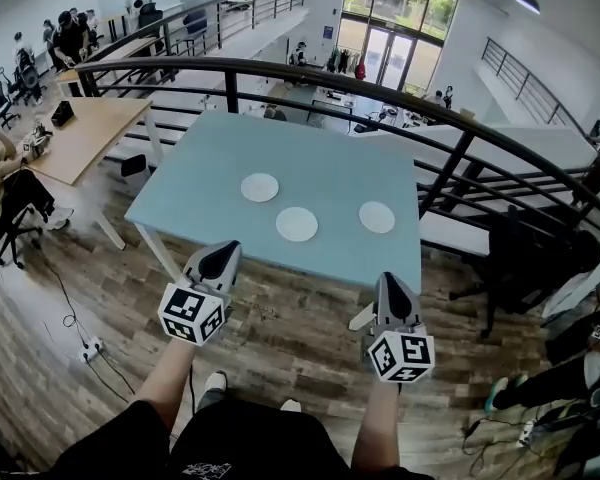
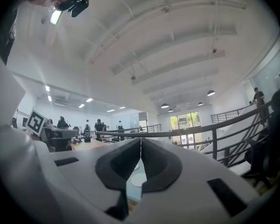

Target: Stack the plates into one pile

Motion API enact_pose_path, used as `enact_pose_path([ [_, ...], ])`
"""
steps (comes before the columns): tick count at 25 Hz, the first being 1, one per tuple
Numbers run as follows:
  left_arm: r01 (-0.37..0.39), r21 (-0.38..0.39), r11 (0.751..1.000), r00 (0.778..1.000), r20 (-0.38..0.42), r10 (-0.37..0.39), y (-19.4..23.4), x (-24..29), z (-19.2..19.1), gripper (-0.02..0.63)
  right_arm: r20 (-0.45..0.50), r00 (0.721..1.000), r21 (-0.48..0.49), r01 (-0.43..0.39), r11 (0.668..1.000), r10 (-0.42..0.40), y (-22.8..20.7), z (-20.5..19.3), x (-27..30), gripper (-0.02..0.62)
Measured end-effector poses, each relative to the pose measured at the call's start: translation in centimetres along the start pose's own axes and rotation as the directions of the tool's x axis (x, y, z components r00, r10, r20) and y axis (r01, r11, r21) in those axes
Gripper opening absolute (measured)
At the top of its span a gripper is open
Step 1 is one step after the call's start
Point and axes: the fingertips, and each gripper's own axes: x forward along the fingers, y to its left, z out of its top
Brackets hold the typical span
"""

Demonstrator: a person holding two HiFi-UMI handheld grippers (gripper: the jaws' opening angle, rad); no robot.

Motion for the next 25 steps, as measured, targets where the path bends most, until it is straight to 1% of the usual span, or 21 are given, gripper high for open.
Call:
enact_pose_path([
  [4, 0.011, -0.026, 1.000, 1.000, 0.004, -0.011, 4.4, -0.8, 0.0, 0.009, -0.006, 1.000, -0.004, 0.014, 1.000, -0.014, 3.4, 0.0, 2.2, 0.008],
  [11, 0.052, -0.035, 0.998, 0.999, 0.014, -0.051, 12.0, -1.3, -0.1, 0.009, -0.010, 0.999, -0.019, 0.038, 0.999, -0.038, 9.5, 0.0, 6.6, 0.008],
  [15, 0.065, -0.058, 0.996, 0.998, 0.027, -0.064, 15.9, -2.1, -0.5, 0.008, -0.019, 0.999, -0.024, 0.049, 0.998, -0.050, 12.9, -0.5, 8.8, 0.008],
  [20, 0.090, -0.074, 0.993, 0.995, 0.048, -0.087, 20.4, -3.2, -0.5, 0.008, -0.004, 0.998, -0.028, 0.061, 0.998, -0.061, 17.1, -0.6, 11.1, 0.008],
  [25, 0.112, -0.070, 0.991, 0.994, 0.029, -0.110, 24.9, -4.1, -0.5, 0.008, -0.005, 0.997, -0.032, 0.081, 0.996, -0.081, 21.0, -0.5, 13.4, 0.008],
])
